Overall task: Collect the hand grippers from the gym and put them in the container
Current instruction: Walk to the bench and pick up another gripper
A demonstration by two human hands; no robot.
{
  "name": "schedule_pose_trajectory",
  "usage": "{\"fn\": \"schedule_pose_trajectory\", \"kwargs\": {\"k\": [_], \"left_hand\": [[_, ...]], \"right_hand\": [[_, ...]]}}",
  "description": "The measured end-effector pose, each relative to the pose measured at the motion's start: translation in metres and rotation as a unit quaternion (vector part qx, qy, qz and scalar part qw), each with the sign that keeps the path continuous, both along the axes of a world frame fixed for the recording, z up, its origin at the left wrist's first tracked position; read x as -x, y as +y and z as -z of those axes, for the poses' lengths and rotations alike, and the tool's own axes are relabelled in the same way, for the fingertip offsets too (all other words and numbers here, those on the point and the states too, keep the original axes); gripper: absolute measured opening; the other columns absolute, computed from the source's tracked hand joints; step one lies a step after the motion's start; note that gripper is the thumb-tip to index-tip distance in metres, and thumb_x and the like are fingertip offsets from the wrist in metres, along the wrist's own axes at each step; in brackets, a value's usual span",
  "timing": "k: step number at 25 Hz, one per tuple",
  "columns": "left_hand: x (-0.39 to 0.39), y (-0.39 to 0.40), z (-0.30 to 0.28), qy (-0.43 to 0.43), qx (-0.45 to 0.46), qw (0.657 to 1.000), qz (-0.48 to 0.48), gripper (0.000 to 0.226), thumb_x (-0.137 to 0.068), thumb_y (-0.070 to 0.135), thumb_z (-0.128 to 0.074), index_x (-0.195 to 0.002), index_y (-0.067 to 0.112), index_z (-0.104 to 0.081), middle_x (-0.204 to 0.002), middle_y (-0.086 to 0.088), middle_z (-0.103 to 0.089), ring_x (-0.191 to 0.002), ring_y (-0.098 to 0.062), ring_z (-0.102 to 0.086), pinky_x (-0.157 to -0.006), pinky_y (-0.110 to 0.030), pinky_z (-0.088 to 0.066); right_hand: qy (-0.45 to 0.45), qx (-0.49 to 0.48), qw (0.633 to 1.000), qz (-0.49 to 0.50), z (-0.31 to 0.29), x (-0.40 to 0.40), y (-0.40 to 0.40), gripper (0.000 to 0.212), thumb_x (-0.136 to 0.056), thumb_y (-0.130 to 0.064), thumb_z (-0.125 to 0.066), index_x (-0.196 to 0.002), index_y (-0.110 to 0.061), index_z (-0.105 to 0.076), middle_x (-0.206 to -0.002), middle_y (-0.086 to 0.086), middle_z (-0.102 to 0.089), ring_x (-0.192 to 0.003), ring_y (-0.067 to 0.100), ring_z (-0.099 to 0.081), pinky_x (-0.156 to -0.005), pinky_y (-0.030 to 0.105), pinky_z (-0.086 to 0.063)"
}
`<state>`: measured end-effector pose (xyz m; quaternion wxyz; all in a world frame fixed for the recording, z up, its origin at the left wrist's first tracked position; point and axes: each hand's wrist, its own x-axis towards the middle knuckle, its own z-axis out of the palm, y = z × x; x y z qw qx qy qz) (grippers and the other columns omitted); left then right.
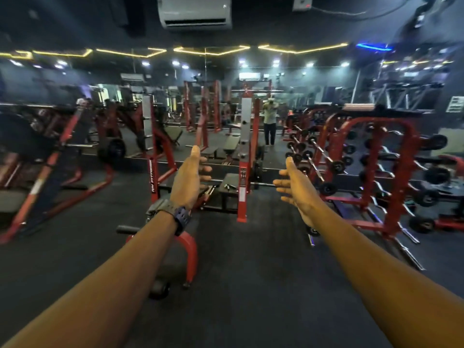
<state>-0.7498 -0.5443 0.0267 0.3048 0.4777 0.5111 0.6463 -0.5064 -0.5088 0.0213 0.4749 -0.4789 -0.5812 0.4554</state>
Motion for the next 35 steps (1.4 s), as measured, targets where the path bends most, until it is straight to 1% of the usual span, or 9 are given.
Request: {"fn": "schedule_pose_trajectory", "kwargs": {"k": [4, 8, 14, 18, 21, 23, 27, 32, 35], "left_hand": [[0.012, 0.091, 0.017, 0.002, 0.004, 1.0, -0.013, 0.063, -0.091, 0.071, -0.027, -0.104, 0.02, -0.062, -0.103, -0.007, -0.066, -0.086, -0.021, -0.061, -0.067, -0.03, -0.047], [0.007, 0.2, 0.032, 0.007, 0.011, 1.0, -0.019, 0.067, -0.08, 0.08, -0.031, -0.099, 0.024, -0.062, -0.101, -0.005, -0.067, -0.088, -0.022, -0.062, -0.079, -0.041, -0.047], [0.002, 0.379, 0.031, -0.012, 0.035, 0.999, -0.024, 0.058, -0.09, 0.071, -0.031, -0.098, 0.022, -0.062, -0.102, -0.007, -0.066, -0.09, -0.024, -0.062, -0.08, -0.042, -0.048], [0.015, 0.471, 0.044, -0.02, 0.038, 0.998, -0.034, 0.061, -0.089, 0.072, -0.028, -0.102, 0.021, -0.06, -0.103, -0.008, -0.066, -0.088, -0.022, -0.06, -0.072, -0.034, -0.046], [0.037, 0.552, 0.066, -0.033, 0.056, 0.997, -0.044, 0.074, -0.075, 0.081, -0.026, -0.1, 0.022, -0.062, -0.1, -0.007, -0.068, -0.089, -0.022, -0.062, -0.079, -0.041, -0.045], [0.058, 0.609, 0.079, -0.048, 0.064, 0.996, -0.044, 0.078, -0.07, 0.085, -0.024, -0.098, 0.023, -0.064, -0.098, -0.007, -0.069, -0.089, -0.022, -0.062, -0.082, -0.043, -0.043], [0.1, 0.715, 0.086, -0.053, 0.077, 0.995, -0.036, 0.076, -0.075, 0.08, -0.023, -0.098, 0.02, -0.064, -0.096, -0.008, -0.068, -0.087, -0.022, -0.06, -0.075, -0.037, -0.043], [0.144, 0.833, 0.087, -0.047, 0.108, 0.992, -0.046, 0.079, -0.07, 0.086, -0.025, -0.096, 0.022, -0.063, -0.098, -0.009, -0.071, -0.086, -0.023, -0.061, -0.08, -0.043, -0.045], [0.165, 0.912, 0.1, -0.032, 0.115, 0.992, -0.044, 0.073, -0.08, 0.081, -0.023, -0.099, 0.022, -0.063, -0.103, -0.01, -0.071, -0.088, -0.022, -0.062, -0.082, -0.042, -0.046]], "right_hand": [[-0.004, -0.002, 1.0, -0.009, 0.02, 0.017, 0.097, 0.066, -0.098, -0.067, -0.029, -0.132, -0.016, -0.054, -0.121, 0.006, -0.065, -0.105, 0.019, -0.062, -0.094, 0.039, -0.05], [0.01, -0.003, 1.0, -0.005, 0.043, 0.016, 0.206, 0.058, -0.097, -0.067, -0.031, -0.121, -0.02, -0.056, -0.114, 0.003, -0.065, -0.105, 0.019, -0.062, -0.097, 0.041, -0.051], [-0.003, 0.015, 1.0, -0.009, 0.048, 0.022, 0.396, 0.054, -0.095, -0.07, -0.032, -0.114, -0.025, -0.054, -0.11, 0.0, -0.065, -0.104, 0.017, -0.063, -0.101, 0.044, -0.049], [-0.015, 0.022, 0.999, -0.029, 0.05, 0.047, 0.492, 0.054, -0.097, -0.066, -0.032, -0.118, -0.021, -0.053, -0.115, 0.005, -0.064, -0.103, 0.017, -0.062, -0.094, 0.039, -0.05], [-0.032, 0.03, 0.998, -0.042, 0.069, 0.085, 0.572, 0.055, -0.098, -0.066, -0.031, -0.116, -0.02, -0.055, -0.115, 0.008, -0.065, -0.106, 0.021, -0.063, -0.096, 0.04, -0.05], [-0.041, 0.043, 0.997, -0.052, 0.086, 0.119, 0.628, 0.061, -0.097, -0.068, -0.031, -0.122, -0.019, -0.055, -0.116, 0.007, -0.065, -0.108, 0.023, -0.063, -0.095, 0.041, -0.05], [-0.047, 0.063, 0.995, -0.063, 0.097, 0.171, 0.731, 0.061, -0.097, -0.067, -0.03, -0.125, -0.019, -0.054, -0.114, 0.005, -0.064, -0.108, 0.023, -0.063, -0.083, 0.034, -0.05], [-0.052, 0.068, 0.995, -0.059, 0.105, 0.204, 0.856, 0.062, -0.097, -0.068, -0.03, -0.125, -0.018, -0.055, -0.112, 0.006, -0.065, -0.107, 0.022, -0.063, -0.089, 0.037, -0.05], [-0.051, 0.079, 0.994, -0.056, 0.126, 0.221, 0.937, 0.065, -0.097, -0.069, -0.031, -0.129, -0.016, -0.054, -0.117, 0.009, -0.065, -0.108, 0.023, -0.063, -0.087, 0.035, -0.05]]}}
